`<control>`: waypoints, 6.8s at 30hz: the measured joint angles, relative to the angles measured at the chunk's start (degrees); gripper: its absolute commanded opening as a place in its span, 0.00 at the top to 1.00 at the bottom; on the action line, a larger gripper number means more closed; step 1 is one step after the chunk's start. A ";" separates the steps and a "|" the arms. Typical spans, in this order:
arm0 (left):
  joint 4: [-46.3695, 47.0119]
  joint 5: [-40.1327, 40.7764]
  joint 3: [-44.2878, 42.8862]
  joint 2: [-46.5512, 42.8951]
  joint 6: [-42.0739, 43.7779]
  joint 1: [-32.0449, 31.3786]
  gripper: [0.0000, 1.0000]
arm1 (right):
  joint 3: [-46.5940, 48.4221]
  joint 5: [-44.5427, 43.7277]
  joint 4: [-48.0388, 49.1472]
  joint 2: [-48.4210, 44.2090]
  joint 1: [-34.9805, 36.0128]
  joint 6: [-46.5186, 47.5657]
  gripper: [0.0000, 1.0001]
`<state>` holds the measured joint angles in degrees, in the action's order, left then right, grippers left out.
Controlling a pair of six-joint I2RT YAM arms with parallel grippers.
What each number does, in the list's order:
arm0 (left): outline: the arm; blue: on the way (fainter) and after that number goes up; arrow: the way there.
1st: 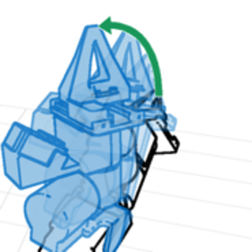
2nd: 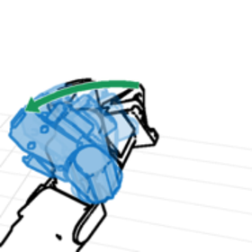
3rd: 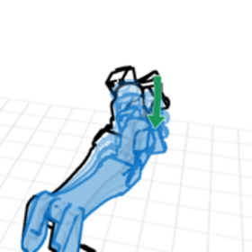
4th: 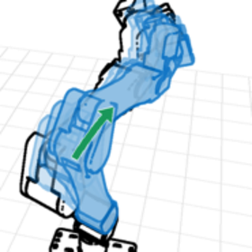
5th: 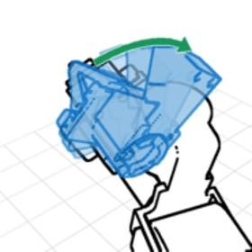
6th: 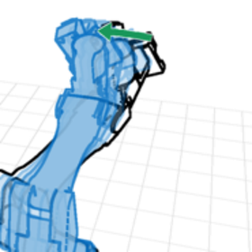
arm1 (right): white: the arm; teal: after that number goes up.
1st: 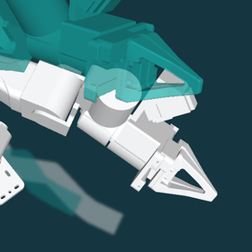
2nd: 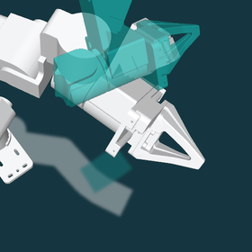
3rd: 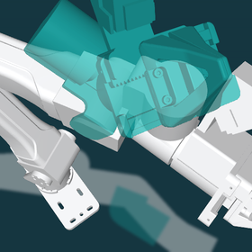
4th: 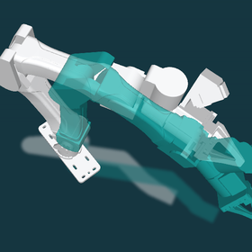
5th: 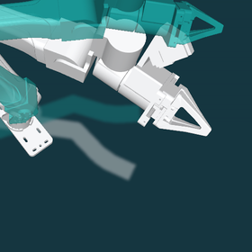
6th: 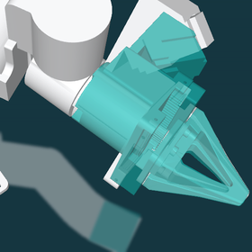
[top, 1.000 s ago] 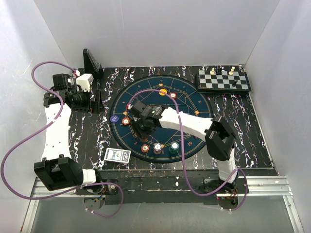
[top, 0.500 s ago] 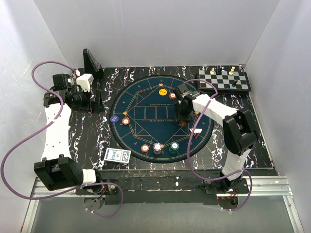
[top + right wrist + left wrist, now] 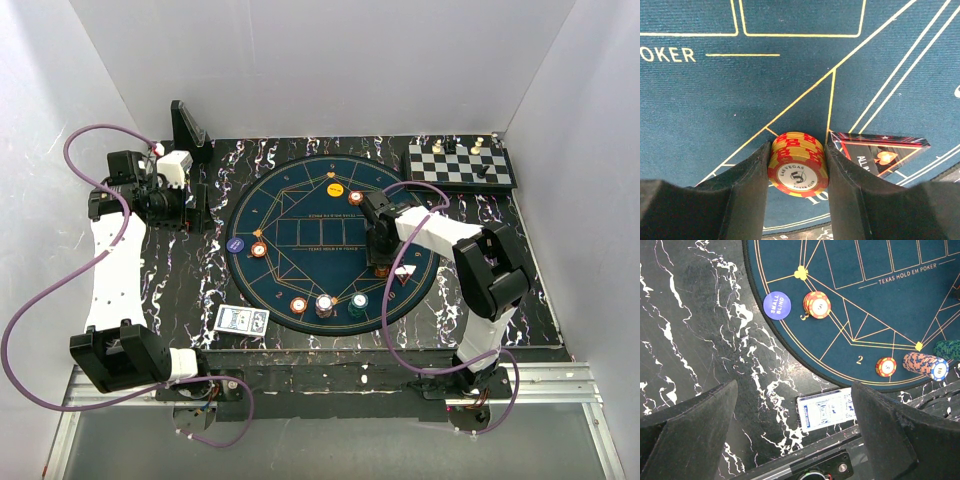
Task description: Distribute texas hold em gaming equipment
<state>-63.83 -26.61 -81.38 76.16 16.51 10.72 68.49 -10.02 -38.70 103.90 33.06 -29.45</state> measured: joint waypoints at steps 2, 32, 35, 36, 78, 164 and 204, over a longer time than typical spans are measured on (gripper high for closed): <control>-0.04 -0.09 0.00 0.00 0.00 0.00 0.02 | -0.07 -0.17 0.07 -0.04 0.00 -0.35 0.51; -0.02 -1.05 0.02 0.00 -0.50 0.00 0.02 | 18.29 1.70 -8.04 -8.02 23.74 1.62 0.11; 0.00 -1.05 0.02 0.00 -0.66 0.00 0.02 | 18.29 2.29 -8.22 -5.97 25.09 1.75 0.10; 0.00 -1.05 0.02 0.00 -0.66 0.00 0.02 | 18.27 2.36 -8.33 -5.20 25.44 1.81 0.10; 0.04 -0.96 0.09 0.00 -0.68 0.00 0.02 | 13.11 3.76 -7.85 2.86 28.85 2.21 0.67; 2.75 -5.09 3.80 -3.69 -2.16 0.52 0.02 | 20.76 3.98 -2.89 -1.33 21.40 7.13 0.10; 2.86 -4.22 4.26 -4.26 -3.69 0.70 0.00 | 6.08 4.42 1.33 -0.24 28.55 3.69 0.37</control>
<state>-60.97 -30.83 -77.12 71.90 12.82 11.42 74.56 -5.61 -37.36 103.66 61.60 -25.76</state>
